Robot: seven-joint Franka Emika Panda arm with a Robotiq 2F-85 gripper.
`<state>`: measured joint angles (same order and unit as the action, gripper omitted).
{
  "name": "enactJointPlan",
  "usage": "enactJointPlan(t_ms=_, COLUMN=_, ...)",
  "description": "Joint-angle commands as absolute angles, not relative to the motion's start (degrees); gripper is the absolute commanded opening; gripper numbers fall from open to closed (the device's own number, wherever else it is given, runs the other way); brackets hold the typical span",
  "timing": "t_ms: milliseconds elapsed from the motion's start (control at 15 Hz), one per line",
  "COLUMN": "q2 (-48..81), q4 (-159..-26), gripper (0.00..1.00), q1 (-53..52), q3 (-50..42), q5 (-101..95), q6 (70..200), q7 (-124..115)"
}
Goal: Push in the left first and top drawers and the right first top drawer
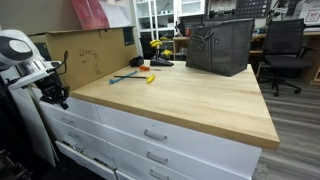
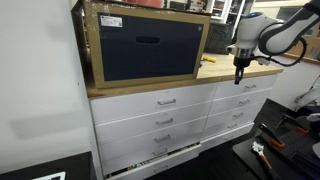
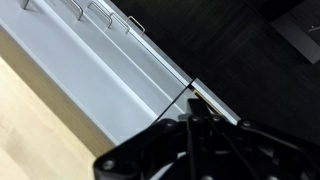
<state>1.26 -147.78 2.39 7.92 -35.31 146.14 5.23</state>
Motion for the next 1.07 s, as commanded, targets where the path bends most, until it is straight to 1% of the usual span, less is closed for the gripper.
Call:
enactJointPlan(t_ms=0, q2=-3.31, q4=-145.22, gripper=0.00, q1=-0.76, q3=6.59, q5=-26.98, q6=138.58, q7=6.42)
enactJointPlan(t_ms=467, q2=-5.10, q4=-136.50, gripper=0.00, q1=-1.70, q3=5.67, q5=-20.28, q6=124.39, q7=5.05)
enactJointPlan(t_ms=1000, q2=-3.84, q4=-127.43, gripper=0.00, q1=-1.90, q3=5.00, q5=-14.67, q6=117.49, q7=2.97)
